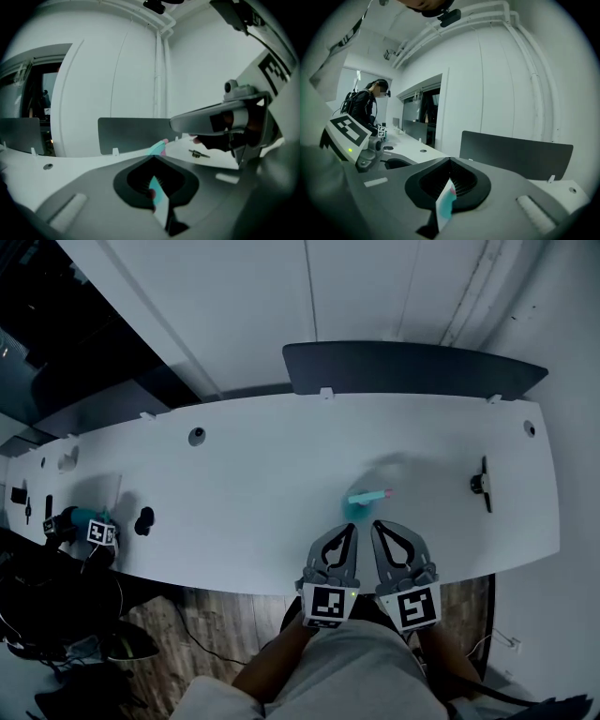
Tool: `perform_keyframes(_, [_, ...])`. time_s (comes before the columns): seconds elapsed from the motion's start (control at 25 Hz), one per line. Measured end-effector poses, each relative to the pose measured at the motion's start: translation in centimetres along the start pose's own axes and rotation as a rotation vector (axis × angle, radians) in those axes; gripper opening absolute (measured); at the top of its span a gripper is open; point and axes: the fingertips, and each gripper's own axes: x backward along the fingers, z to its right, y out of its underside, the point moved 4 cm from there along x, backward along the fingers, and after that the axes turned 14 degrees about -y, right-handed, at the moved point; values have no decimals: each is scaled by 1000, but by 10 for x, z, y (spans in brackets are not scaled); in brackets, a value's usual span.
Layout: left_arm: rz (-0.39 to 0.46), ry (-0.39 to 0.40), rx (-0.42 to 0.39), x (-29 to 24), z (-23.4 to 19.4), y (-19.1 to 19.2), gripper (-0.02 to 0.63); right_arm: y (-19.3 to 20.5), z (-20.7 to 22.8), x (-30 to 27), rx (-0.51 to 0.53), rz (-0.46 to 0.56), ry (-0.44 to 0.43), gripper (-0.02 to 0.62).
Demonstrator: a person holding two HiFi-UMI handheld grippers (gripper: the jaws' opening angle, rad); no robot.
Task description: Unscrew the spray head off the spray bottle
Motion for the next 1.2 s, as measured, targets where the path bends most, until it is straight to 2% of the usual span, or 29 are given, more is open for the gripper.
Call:
perform_keyframes(0.16, [-45, 71, -14, -11, -9, 15, 2, 12, -2, -9, 26, -147, -52, 0])
perform_keyframes(0.28, [-64, 109, -18, -19, -15, 24, 2, 17, 0, -15, 22, -195, -53, -1])
perform_keyframes(0.52, [-91, 113, -29, -31, -10, 33, 2, 21, 4, -22, 15, -205, -96, 0])
perform_keyframes(0.76, [-137, 74, -95, -34, -8, 40, 2, 21, 1, -24, 20, -184, -192, 0])
perform_keyframes(0.84, [-174, 94, -118, -39, -8, 46, 3, 21, 3, -25, 9, -179, -200, 0])
perform_keyframes(0.88, [-203, 120, -123, -42, -6, 50, 111, 21, 3, -26, 8, -175, -201, 0])
perform_keyframes(0.92, [-232, 147, -124, -44, -4, 55, 286, 21, 3, -25, 9, -173, -201, 0])
perform_keyframes(0.96, [-255, 167, -123, -44, -2, 60, 330, 21, 3, -23, 9, -175, -201, 0])
perform_keyframes(1.08, [-282, 192, -139, -47, 4, 69, 388, 25, 4, -18, -2, -182, -197, 0])
perform_keyframes(1.2, [-284, 208, -155, -54, 10, 71, 390, 26, 7, -13, -9, -178, -179, 0])
